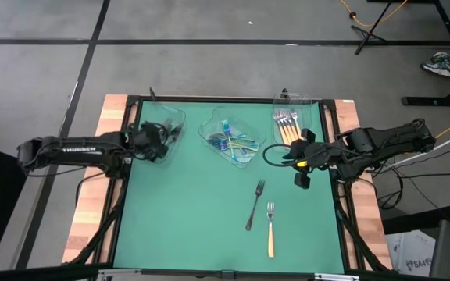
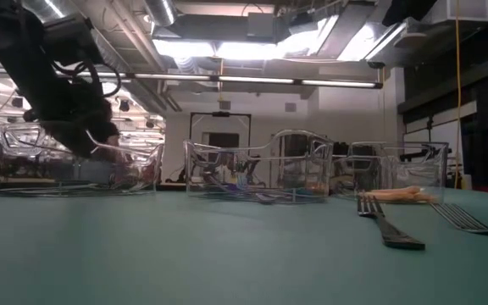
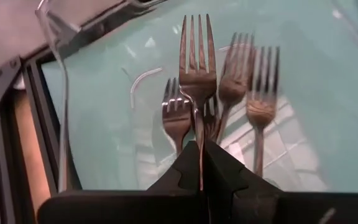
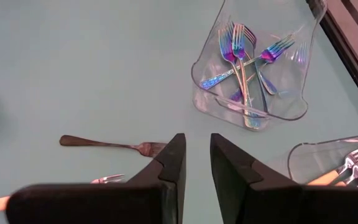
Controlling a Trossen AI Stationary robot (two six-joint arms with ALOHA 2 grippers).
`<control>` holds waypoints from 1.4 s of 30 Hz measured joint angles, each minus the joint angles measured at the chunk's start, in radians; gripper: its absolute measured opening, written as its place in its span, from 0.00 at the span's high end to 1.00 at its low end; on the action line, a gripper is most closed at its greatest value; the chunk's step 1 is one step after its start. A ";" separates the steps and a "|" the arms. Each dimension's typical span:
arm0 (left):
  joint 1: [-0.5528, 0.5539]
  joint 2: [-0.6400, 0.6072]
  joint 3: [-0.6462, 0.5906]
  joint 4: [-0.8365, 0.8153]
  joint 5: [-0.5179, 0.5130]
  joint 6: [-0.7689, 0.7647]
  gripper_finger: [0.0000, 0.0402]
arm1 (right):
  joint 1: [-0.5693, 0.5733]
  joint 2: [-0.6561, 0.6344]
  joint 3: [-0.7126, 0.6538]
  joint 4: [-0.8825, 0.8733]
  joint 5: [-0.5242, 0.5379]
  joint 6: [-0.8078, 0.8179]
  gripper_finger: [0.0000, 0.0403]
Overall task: Sort silverware by color (type)
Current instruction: Put the black fork into the left transparent bin, then put the orange fork into the right transparent bin
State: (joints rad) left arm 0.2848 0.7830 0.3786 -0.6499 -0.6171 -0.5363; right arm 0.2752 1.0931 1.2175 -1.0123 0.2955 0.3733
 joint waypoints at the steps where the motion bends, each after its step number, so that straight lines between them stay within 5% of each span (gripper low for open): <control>1: 0.018 0.000 0.000 0.000 0.012 0.000 0.99 | 0.000 0.000 0.000 0.000 0.000 0.000 0.85; 13: 0.218 0.011 0.000 0.000 0.214 0.105 0.99 | 0.000 0.000 0.000 0.000 0.000 0.000 0.85; 31: 0.300 0.016 0.000 0.000 0.246 0.128 0.98 | 0.000 0.000 0.000 0.000 -0.002 0.024 0.85; 42: 0.300 0.016 0.000 0.000 0.245 0.127 0.85 | 0.000 0.006 -0.019 0.030 -0.027 0.053 0.85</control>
State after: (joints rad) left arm 0.5846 0.7994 0.3786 -0.6495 -0.3725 -0.4095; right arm 0.2756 1.0996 1.1986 -0.9819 0.2684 0.4259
